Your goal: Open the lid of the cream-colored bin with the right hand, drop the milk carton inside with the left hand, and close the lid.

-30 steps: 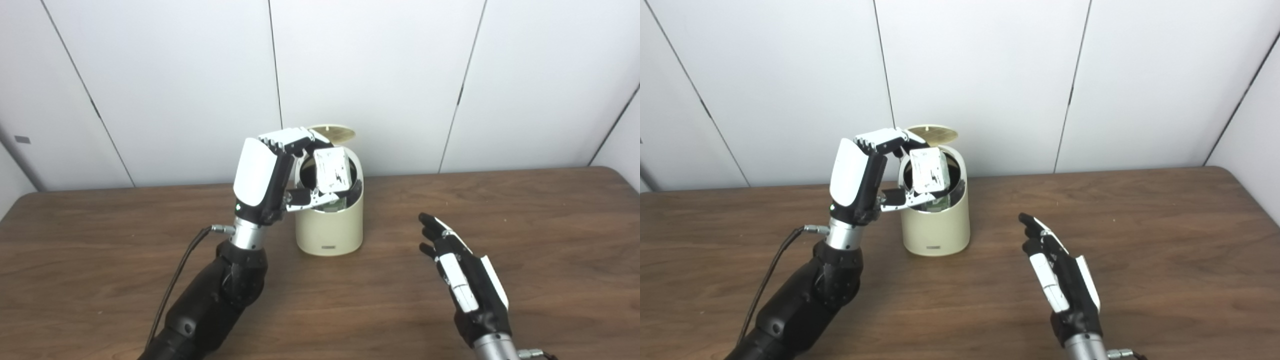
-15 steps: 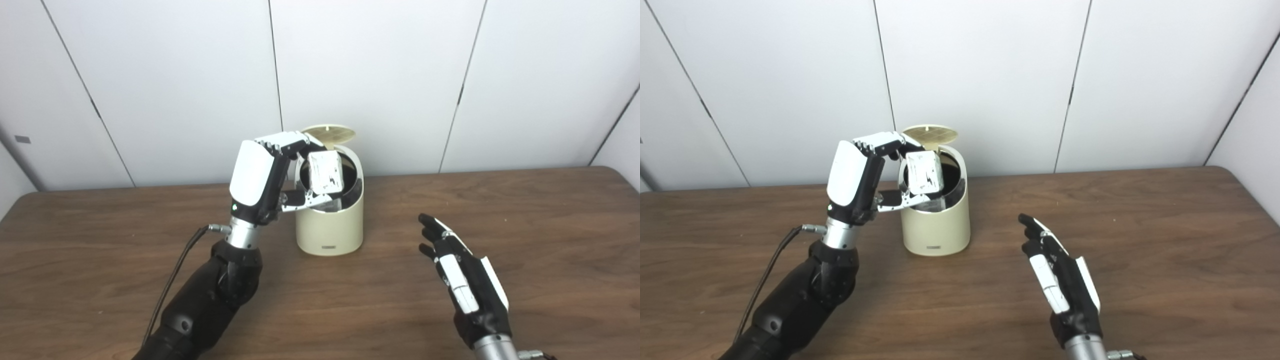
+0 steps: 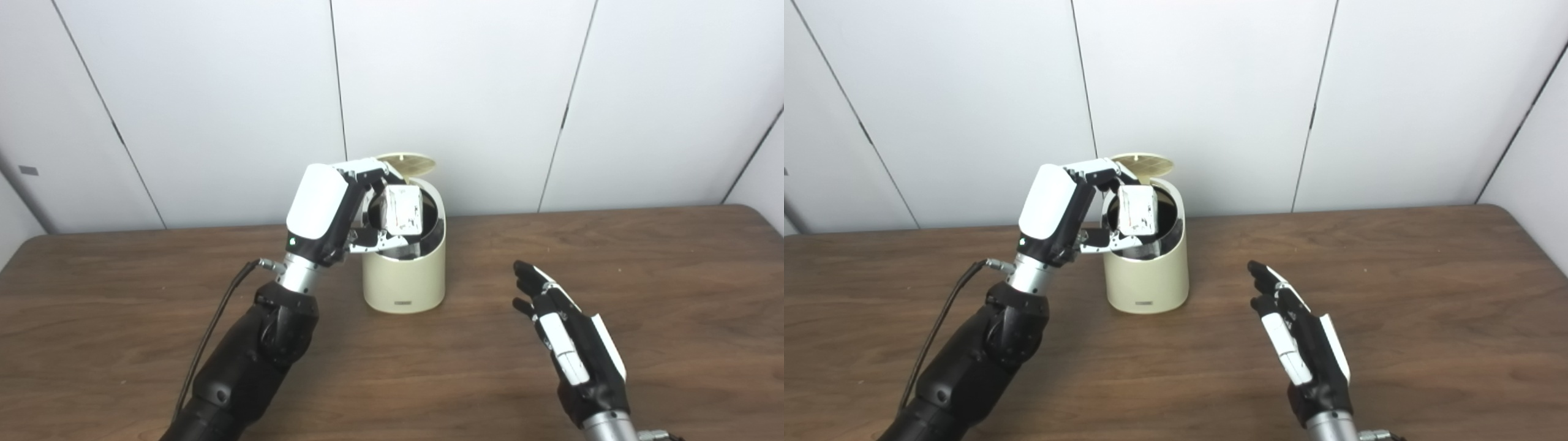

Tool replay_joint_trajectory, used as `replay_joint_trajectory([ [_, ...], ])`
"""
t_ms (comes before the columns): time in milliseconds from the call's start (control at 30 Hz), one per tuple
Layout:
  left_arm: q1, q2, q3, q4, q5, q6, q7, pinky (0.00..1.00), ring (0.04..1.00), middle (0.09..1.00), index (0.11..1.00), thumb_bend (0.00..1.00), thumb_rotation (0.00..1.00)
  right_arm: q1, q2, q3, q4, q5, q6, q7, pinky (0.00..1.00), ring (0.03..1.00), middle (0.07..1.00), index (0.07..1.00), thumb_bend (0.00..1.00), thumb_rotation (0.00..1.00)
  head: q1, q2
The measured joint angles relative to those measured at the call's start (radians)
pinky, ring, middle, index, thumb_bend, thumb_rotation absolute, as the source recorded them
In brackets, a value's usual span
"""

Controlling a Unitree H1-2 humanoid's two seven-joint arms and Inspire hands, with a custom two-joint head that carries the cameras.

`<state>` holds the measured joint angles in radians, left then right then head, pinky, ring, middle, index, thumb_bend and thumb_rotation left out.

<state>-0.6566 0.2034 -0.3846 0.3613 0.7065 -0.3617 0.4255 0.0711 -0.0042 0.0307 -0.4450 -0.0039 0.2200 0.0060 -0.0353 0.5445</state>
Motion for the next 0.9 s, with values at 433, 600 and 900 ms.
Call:
replay_joint_trajectory([
  [433,0.023,-0.024,0.064,-0.051,-0.007,0.040,-0.150,0.54,0.590,0.638,0.673,1.00,0.15,0.000,-0.012,0.023,-0.034,-0.069,0.014,0.001,0.82,0.899,0.861,0.795,0.65,0.81,0.005,0.000],
  [600,0.026,-0.033,0.076,-0.049,0.006,0.029,-0.136,0.51,0.577,0.625,0.636,1.00,0.14,0.000,-0.011,0.022,-0.040,-0.068,0.021,0.002,0.84,0.906,0.864,0.786,0.64,0.80,0.006,0.002],
  [900,0.039,-0.046,0.100,-0.040,0.015,-0.078,0.061,0.39,0.454,0.497,0.481,0.48,0.00,0.000,-0.011,0.017,-0.040,-0.054,0.028,0.002,0.86,0.910,0.874,0.786,0.68,0.83,0.006,0.005],
])
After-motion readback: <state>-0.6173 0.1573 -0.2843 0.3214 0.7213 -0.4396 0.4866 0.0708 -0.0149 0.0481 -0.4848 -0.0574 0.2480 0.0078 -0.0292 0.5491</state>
